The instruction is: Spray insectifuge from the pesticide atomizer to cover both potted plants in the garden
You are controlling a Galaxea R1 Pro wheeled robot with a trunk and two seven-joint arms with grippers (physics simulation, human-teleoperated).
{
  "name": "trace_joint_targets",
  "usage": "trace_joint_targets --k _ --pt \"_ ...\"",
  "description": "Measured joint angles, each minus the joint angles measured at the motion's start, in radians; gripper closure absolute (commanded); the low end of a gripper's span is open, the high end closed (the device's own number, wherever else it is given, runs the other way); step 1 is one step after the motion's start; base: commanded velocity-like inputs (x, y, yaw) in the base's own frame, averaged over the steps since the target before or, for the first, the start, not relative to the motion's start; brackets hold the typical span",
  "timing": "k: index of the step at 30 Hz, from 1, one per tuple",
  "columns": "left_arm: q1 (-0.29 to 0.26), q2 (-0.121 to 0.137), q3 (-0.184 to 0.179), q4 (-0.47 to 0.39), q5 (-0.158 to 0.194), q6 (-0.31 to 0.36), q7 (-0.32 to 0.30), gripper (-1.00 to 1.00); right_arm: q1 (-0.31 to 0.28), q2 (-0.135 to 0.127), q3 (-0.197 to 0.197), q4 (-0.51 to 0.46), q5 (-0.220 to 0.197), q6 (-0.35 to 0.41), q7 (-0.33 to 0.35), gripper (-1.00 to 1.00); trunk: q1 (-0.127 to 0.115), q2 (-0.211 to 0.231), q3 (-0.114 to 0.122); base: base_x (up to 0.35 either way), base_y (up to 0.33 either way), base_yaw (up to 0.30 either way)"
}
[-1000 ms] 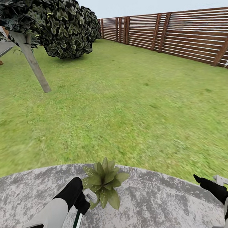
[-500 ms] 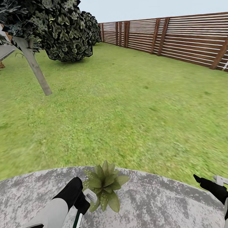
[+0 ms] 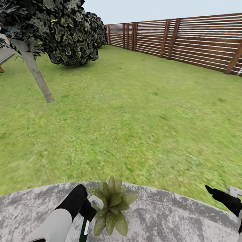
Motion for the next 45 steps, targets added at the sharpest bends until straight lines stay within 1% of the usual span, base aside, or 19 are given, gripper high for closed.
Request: trace_joint_targets --k 4,24,29,37,38,40,42,43,44,45 --pt "0.000 0.000 0.000 -0.001 0.001 0.024 0.000 1.00 0.000 0.000 0.000 0.000 0.000 0.000 0.000 -1.00 0.000 0.000 0.000 0.001 0.000 0.000" --pt "-0.012 0.001 0.000 -0.003 0.001 0.041 0.001 1.00 0.000 0.000 0.000 0.000 0.000 0.000 0.000 -1.00 0.000 0.000 0.000 0.000 0.000 0.000" --pt "-0.012 0.001 0.000 -0.051 0.003 0.042 0.000 1.00 0.000 0.000 0.000 0.000 0.000 0.000 -0.001 -1.00 0.000 0.000 0.000 0.000 0.000 0.000" --pt "-0.012 0.001 0.000 -0.060 0.007 0.044 -0.002 1.00 0.000 0.000 0.000 0.000 0.000 0.000 -0.002 -1.00 0.000 0.000 0.000 0.000 0.000 0.000" --pt "-0.012 0.001 0.000 -0.061 0.007 0.044 -0.013 1.00 0.000 0.000 0.000 0.000 0.000 0.000 -0.002 -1.00 0.000 0.000 0.000 0.000 0.000 0.000" --pt "-0.012 0.000 0.000 -0.061 0.005 0.043 -0.057 1.00 0.000 0.000 0.000 0.000 0.000 0.000 -0.002 -1.00 0.000 0.000 0.000 0.000 0.000 0.000" --pt "-0.014 0.000 -0.001 -0.062 0.000 0.043 -0.125 1.00 0.000 0.000 0.000 0.000 0.000 0.000 -0.002 -1.00 0.000 0.000 0.000 0.000 0.000 0.000" --pt "-0.019 0.001 -0.002 -0.062 -0.003 0.043 -0.150 1.00 0.000 0.000 0.000 0.000 0.000 0.000 -0.002 -1.00 0.000 0.000 0.000 0.000 0.000 0.000" --pt "-0.026 0.001 -0.002 -0.062 -0.006 0.045 -0.166 1.00 0.000 0.000 0.000 0.000 0.000 0.000 -0.002 -1.00 0.000 0.000 0.000 0.000 0.000 0.000" --pt "-0.029 0.001 -0.003 -0.062 -0.008 0.061 -0.172 1.00 0.000 0.000 0.000 0.000 0.000 0.000 -0.002 -1.00 0.000 0.000 0.000 0.000 0.000 0.000"
